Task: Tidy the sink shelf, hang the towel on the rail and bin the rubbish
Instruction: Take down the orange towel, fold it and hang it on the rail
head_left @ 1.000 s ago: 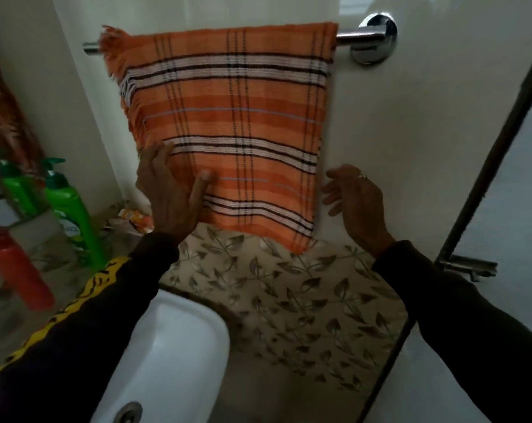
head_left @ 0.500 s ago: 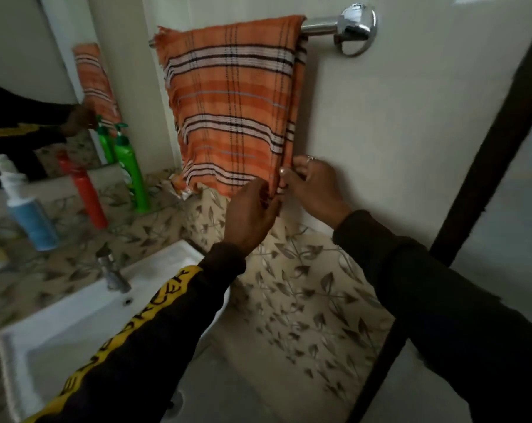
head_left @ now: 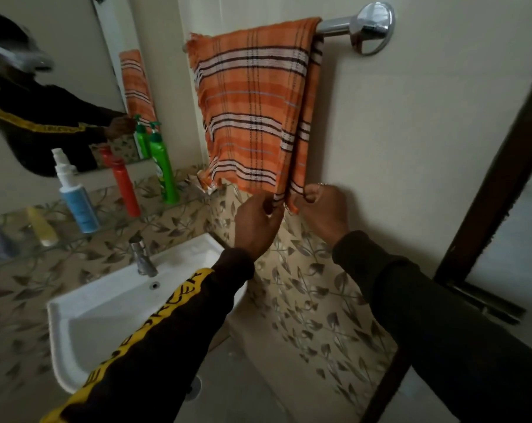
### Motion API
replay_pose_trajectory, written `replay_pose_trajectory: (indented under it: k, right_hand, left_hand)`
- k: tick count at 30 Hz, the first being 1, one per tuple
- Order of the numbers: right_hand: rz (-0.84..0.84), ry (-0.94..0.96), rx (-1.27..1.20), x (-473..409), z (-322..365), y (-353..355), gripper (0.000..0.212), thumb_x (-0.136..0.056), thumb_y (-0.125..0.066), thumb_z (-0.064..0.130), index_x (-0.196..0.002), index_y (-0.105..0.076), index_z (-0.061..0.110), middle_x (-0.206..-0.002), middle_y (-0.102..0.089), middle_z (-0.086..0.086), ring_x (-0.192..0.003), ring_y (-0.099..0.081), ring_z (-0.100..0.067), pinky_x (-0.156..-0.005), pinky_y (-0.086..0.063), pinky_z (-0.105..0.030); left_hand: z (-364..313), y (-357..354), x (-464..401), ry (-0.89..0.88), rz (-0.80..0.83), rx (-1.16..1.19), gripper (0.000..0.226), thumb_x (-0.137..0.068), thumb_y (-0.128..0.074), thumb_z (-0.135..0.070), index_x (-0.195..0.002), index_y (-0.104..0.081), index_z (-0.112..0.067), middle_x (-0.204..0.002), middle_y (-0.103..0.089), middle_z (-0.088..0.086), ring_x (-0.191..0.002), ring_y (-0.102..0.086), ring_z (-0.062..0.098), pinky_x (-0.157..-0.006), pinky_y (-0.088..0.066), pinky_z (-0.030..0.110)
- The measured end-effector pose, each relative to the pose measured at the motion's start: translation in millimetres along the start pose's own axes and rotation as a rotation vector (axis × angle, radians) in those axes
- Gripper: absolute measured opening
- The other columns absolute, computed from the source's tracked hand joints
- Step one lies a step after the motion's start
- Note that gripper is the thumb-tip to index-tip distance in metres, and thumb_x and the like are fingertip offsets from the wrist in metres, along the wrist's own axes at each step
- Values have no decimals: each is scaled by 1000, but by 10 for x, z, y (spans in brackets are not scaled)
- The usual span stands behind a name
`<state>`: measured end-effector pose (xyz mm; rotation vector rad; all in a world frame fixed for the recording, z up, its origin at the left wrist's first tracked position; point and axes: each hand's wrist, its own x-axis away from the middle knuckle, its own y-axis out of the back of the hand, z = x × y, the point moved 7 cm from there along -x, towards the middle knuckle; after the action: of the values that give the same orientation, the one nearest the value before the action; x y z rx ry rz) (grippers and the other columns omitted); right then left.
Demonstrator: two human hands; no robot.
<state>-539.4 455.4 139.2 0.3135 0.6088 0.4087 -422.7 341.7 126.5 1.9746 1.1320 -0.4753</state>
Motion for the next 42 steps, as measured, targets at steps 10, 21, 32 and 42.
replay_pose_trajectory:
  k: [10, 21, 32, 42]
  right_hand:
    - [-41, 30, -10, 84, -160, -30, 15, -92, -70, 15, -102, -80, 11, -90, -79, -4, -82, -74, -16, -77, -60, -39]
    - [32, 105, 82, 92, -205, -16, 22, -93, -62, 3, -106, -78, 9, -95, -77, -12, -91, -70, -28, -84, -55, -46]
    - [60, 112, 85, 133, -139, -8, 24, -91, -63, 1, -106, -79, 10, -95, -77, -10, -91, -70, -25, -82, -55, -42]
    - [-3, 7, 44, 104, -140, 168, 64, -74, -69, 66, -122, -68, 24, -105, -72, 10, -90, -67, -9, -74, -58, -33]
  left_hand:
    - [-134, -261, 32, -32, 27, -72, 18, -84, -68, -25, -75, -66, -10, -70, -64, 3, -64, -57, 19, -59, -45, 36]
    - [-177, -378, -29, -33, 83, -59, 36, -82, -71, -17, -54, -47, -19, -49, -41, -4, -49, -40, 14, -50, -24, 27]
    - [-162, -369, -10, -51, 82, -36, 37, -83, -71, -15, -52, -52, -6, -48, -35, 0, -50, -34, 14, -50, -27, 35]
    - [-26, -347, 121, 53, 180, 143, 13, -76, -67, -25, -79, -71, -37, -73, -71, -19, -64, -66, -4, -58, -47, 12]
